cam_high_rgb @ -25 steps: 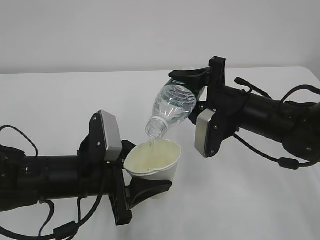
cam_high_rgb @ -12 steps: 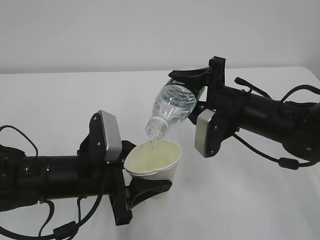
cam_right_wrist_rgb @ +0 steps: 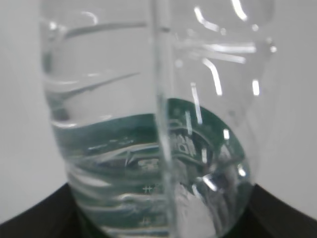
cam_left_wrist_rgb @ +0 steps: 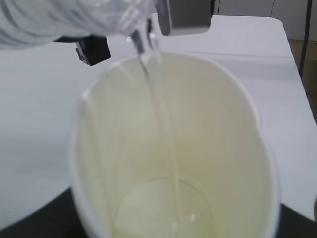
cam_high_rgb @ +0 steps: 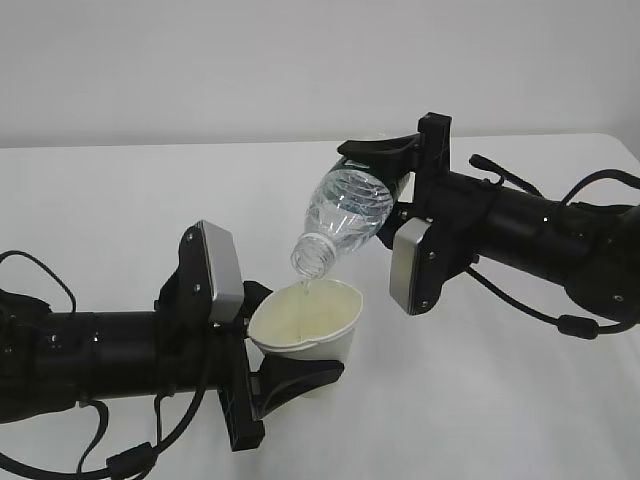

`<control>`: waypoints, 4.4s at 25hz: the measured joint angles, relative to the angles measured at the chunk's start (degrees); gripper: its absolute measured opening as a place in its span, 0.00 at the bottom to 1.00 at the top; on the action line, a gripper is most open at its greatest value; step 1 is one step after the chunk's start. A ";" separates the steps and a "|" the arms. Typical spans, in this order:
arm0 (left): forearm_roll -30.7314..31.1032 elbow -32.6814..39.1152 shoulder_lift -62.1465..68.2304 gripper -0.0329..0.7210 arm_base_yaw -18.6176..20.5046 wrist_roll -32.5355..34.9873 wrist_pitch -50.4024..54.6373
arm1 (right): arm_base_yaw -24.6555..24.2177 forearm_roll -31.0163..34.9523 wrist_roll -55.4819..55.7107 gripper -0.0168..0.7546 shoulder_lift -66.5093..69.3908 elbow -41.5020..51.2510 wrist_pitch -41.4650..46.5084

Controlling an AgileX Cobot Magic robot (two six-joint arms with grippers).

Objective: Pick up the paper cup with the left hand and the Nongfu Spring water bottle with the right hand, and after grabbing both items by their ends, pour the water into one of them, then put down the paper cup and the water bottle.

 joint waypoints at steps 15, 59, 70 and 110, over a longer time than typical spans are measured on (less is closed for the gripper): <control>0.00 0.00 0.00 0.61 0.00 0.00 0.03 | 0.00 0.04 -0.64 0.61 0.00 0.00 0.00; 0.00 0.00 0.00 0.61 0.00 0.00 0.13 | 0.00 0.04 -1.91 0.61 0.00 0.00 -0.09; 0.00 0.00 0.00 0.61 0.00 0.00 0.15 | 0.00 0.04 -2.41 0.61 0.00 0.00 -0.09; 0.00 0.00 0.00 0.61 0.00 0.00 0.37 | 0.00 0.13 -3.23 0.61 0.00 -0.04 -0.09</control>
